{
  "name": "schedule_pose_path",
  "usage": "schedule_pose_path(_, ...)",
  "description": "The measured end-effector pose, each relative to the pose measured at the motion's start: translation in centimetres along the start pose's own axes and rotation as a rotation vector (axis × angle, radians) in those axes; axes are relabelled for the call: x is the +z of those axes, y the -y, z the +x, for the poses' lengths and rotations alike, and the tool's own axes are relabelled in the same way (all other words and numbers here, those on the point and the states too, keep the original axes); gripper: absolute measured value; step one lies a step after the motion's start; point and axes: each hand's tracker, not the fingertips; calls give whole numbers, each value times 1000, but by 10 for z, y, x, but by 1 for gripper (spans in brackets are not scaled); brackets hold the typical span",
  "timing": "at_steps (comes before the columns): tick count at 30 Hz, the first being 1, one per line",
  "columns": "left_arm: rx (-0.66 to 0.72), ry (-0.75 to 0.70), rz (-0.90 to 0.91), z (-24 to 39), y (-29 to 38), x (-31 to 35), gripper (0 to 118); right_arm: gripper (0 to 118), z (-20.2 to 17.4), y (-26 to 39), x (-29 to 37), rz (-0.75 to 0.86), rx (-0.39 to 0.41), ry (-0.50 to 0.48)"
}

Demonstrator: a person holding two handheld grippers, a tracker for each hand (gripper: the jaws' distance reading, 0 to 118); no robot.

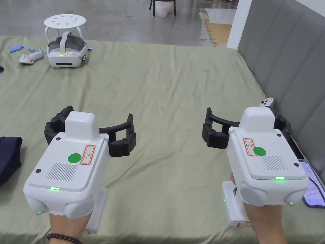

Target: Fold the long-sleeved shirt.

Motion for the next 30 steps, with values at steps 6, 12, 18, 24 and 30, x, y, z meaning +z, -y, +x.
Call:
schedule_pose_path(6,10,-11,1,-1,-2,-3,111,118,-3,-2,0,-7,10,0)
schedule_pose_path(12,8,-21,12,0,-3,-2,111,118,-4,-5,1,11,4,4)
schedule_pose_path(18,-13,-43,26,0,-3,0,111,118,-5,-5,4,18,15,1)
schedule_pose_path(24,-3,-46,15,-3,-4,0,111,118,-8,-5,4,3,18,0)
schedule_pose_path(30,-3,-34,14,-4,-6,-1,111,118,-10,-7,3,11,26,-2)
